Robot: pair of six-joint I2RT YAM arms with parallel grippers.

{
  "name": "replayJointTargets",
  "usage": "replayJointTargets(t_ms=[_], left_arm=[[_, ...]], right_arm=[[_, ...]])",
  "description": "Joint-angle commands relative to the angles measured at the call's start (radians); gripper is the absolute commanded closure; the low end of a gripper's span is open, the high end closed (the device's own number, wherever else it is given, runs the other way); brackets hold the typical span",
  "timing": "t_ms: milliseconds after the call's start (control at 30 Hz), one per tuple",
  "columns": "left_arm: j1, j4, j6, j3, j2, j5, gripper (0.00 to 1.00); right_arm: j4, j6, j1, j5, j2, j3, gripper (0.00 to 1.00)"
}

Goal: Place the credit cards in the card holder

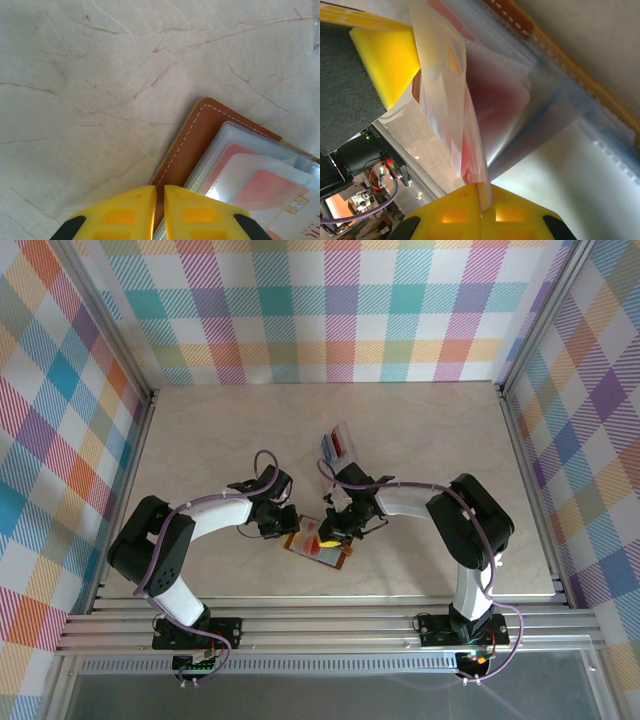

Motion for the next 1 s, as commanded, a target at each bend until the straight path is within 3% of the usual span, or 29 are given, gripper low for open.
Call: replayJointTargets(t_ms=[0, 567, 667, 833, 967], left_arm=[[-0.025, -0.046, 0.004, -0.047, 0.001, 0.006, 0.85], [-0.03, -0.037, -0.026, -0.119, -0.087, -0.013, 0.84], [-0.03, -0.037, -0.034, -0.127, -0.103, -0.02, 0.84], [-0.03, -0.044, -0.052, -0.144, -0.118, -0.05, 0.83], [-0.03, -0.033, -0.06, -0.152, -0.114, -0.055, 0.83]], right_arm=[[-0.01, 0.028, 0.014, 0.016, 0.047, 0.001, 1.0], [0.111, 0.072, 0.044, 0.039, 0.124, 0.111, 0.98], [0.075, 0.043, 0.043, 0.083, 0.108, 0.117, 0.89], [-0.041, -0.006, 0.043, 0.198, -0.02, 0.082, 0.59], [-0.127, -0.038, 0.046, 0.252, -0.123, 0.055, 0.49]])
